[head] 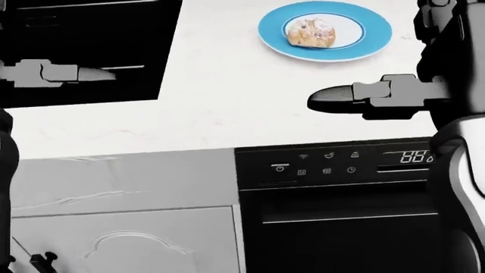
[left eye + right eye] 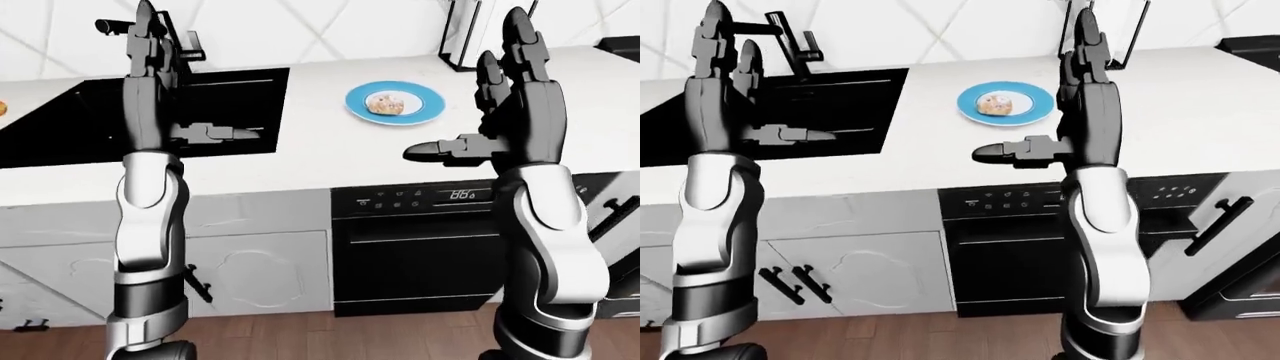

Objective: Place the pastries on the plates.

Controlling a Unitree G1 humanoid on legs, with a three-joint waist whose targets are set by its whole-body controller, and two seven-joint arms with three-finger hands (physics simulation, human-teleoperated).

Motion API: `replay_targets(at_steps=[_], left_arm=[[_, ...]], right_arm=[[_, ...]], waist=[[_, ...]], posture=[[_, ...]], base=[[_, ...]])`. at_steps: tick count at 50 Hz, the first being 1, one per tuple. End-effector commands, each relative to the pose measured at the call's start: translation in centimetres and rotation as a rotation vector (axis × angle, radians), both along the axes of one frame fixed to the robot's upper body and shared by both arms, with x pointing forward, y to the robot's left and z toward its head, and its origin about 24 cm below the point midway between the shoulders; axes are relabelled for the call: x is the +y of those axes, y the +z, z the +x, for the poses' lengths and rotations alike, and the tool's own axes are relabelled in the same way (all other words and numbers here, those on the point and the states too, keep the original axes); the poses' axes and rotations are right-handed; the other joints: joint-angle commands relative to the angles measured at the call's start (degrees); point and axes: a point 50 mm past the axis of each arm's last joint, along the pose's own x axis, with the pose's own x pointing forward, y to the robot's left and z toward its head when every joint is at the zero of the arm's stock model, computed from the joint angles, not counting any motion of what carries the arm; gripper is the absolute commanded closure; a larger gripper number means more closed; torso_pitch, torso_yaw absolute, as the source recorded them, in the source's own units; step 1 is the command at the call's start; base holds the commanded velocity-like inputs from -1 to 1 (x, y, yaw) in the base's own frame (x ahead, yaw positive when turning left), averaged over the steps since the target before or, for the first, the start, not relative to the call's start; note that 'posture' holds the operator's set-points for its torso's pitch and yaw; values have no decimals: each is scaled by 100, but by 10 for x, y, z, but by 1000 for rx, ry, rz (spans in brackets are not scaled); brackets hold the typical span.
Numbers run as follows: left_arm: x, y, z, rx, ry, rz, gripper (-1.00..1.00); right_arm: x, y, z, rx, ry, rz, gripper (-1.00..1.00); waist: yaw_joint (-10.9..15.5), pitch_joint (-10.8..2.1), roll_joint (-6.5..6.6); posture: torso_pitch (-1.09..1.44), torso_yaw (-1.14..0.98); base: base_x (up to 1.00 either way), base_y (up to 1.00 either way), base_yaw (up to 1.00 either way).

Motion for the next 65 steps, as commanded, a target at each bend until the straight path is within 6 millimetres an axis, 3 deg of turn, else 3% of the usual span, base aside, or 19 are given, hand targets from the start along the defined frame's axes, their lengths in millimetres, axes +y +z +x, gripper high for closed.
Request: replay_targets(at_steps=[1, 2, 14, 15, 17, 20, 23, 25, 35, 38, 39, 44, 46, 47, 48, 53, 56, 63, 65], left_arm=[[0, 19, -5, -91, 9, 12, -100], [-1, 20, -5, -93, 9, 15, -100], [0, 16, -17, -154, -77, -1, -100], [-1, 14, -18, -150, -78, -5, -100], [1, 6, -15, -125, -57, 8, -100], [3, 10, -16, -134, -55, -4, -100], [-1, 9, -19, -140, -87, -9, -100], [-3, 9, -23, -158, -114, -9, -100], [-4, 1, -29, -148, -94, 1, -100], [-2, 5, -33, -174, -105, -21, -100], [-2, 5, -33, -177, -106, -19, -100], [-6, 9, -37, -217, -147, -18, -100], [-8, 10, -38, -225, -157, -12, -100], [-6, 9, -36, -217, -146, -14, -100], [-6, 8, -36, -216, -144, -9, -100], [-6, 10, -37, -221, -146, 2, -100], [-8, 11, -38, -225, -152, 13, -100], [-9, 12, -37, -222, -147, 25, -100], [-9, 13, -36, -220, -144, 31, -100]], right_arm=[[1, 13, -5, -75, 10, -15, -100], [1, 14, -6, -79, 13, -11, -100], [0, 13, -4, -86, 17, 0, -100], [0, 12, -2, -83, 15, -2, -100], [4, 13, -1, -86, 29, 0, -100], [4, 14, -1, -85, 30, -6, -100], [4, 15, -1, -89, 26, -8, -100], [4, 16, -2, -93, 27, -5, -100], [5, 11, 0, -85, 38, -4, -100], [4, 12, 0, -87, 42, 6, -100], [4, 11, 0, -86, 40, 7, -100], [5, 8, 1, -71, 39, 5, -100], [5, 8, 1, -70, 40, 0, -100], [5, 8, 2, -73, 40, 2, -100], [5, 8, 2, -72, 40, 1, -100], [6, 8, 1, -72, 45, 0, -100], [6, 8, 1, -73, 46, 1, -100], [6, 7, 2, -79, 43, -4, -100], [6, 10, 0, -90, 57, 8, -100]], waist=[[-10, -56, -98], [-20, -53, -30], [23, -11, -829], [-40, -14, -626], [30, -71, -767], [11, -110, -664], [-54, -20, -365], [-57, -171, 132], [100, 44, -496], [116, -47, -930], [25, 12, -717], [28, -48, -708], [-15, -73, -476], [40, -25, -194], [64, -166, -153], [159, -142, -430], [158, -74, -952], [112, -180, -787], [36, -23, -304]], posture=[[0, 0], [0, 0], [0, 0], [0, 0], [0, 0], [0, 0], [0, 0], [0, 0], [0, 0], [0, 0], [0, 0], [0, 0], [0, 0], [0, 0], [0, 0], [0, 0], [0, 0], [0, 0], [0, 0]], base=[[6, 45, 0], [5, 46, 0], [15, 44, 0], [22, 41, 0], [23, 41, 0], [25, 40, 0], [26, 40, 0], [26, 40, 0], [32, 42, 0], [36, 50, 0], [37, 50, 0], [25, 30, 0], [0, 0, 0], [0, 16, 0], [0, 23, 0], [0, 33, 0], [0, 48, 0], [0, 42, 8], [0, 0, 86]])
